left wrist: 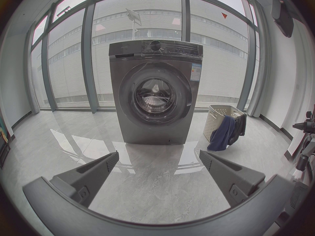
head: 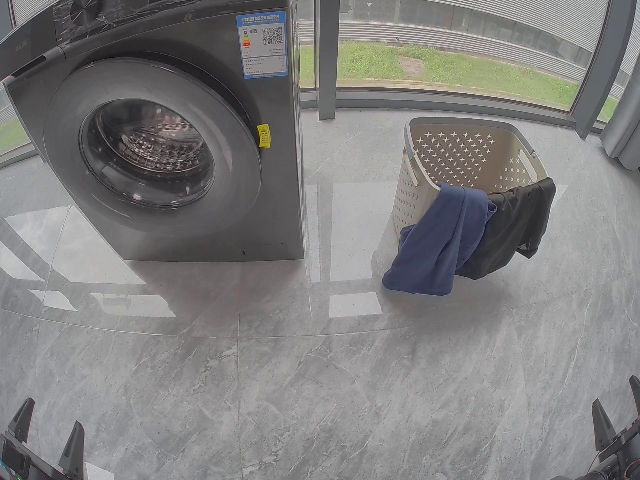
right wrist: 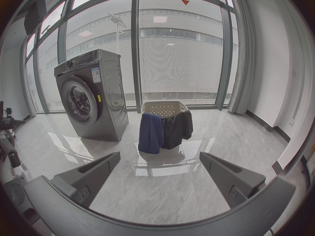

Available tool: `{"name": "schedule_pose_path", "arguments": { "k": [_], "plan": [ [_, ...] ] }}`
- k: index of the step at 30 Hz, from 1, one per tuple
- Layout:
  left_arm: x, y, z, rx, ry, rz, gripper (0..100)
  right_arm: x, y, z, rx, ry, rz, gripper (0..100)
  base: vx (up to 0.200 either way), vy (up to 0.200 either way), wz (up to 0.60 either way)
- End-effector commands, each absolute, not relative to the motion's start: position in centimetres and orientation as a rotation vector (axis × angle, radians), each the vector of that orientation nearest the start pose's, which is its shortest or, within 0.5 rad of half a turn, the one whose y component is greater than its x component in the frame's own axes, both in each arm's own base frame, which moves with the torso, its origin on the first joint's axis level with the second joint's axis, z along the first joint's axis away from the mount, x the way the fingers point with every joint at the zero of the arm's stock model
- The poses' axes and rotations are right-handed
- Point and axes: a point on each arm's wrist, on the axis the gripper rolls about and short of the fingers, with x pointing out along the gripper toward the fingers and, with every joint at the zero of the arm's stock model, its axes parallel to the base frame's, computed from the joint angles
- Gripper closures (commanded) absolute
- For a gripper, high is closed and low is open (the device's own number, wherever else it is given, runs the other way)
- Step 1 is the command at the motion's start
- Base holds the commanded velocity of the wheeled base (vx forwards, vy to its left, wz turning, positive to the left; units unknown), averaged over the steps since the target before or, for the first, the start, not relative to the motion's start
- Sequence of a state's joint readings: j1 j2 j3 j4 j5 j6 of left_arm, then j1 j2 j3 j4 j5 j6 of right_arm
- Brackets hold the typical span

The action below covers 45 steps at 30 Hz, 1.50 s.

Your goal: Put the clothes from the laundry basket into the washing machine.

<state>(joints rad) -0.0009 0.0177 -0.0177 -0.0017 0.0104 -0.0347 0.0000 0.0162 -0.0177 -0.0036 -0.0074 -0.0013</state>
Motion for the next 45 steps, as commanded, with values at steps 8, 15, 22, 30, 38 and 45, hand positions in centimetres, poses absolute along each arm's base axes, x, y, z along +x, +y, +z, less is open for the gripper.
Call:
{"name": "schedule_pose_path", "arguments": {
  "k": [8,15,22,30,38,45],
  "plan": [
    [-2.27,0.02,7.57,-0.038,0.000,0.011,0,-2.28,-0.02,7.60,-0.002,-0.005,-0.008,0,0.000,-0.200,0.00],
    [-2.27,0.04,7.57,-0.037,0.000,0.018,0,-2.28,-0.02,7.60,-0.002,-0.005,-0.008,0,0.000,-0.200,0.00],
    [-2.27,0.03,7.57,-0.021,0.000,0.014,0,-2.28,-0.02,7.60,-0.002,-0.005,-0.011,0,0.000,-0.086,0.00],
    [-2.27,0.05,7.57,-0.035,0.000,0.021,0,-2.28,-0.02,7.58,-0.002,-0.003,-0.011,0,0.000,0.000,0.00],
    [-2.27,0.05,7.57,-0.037,0.000,0.021,0,-2.28,-0.02,7.58,-0.002,-0.003,-0.011,0,0.125,0.000,0.00],
    [-2.27,0.05,7.57,-0.037,0.000,0.021,0,-2.28,-0.02,7.58,-0.002,-0.003,-0.011,0,0.114,0.000,0.00]
  ]
}}
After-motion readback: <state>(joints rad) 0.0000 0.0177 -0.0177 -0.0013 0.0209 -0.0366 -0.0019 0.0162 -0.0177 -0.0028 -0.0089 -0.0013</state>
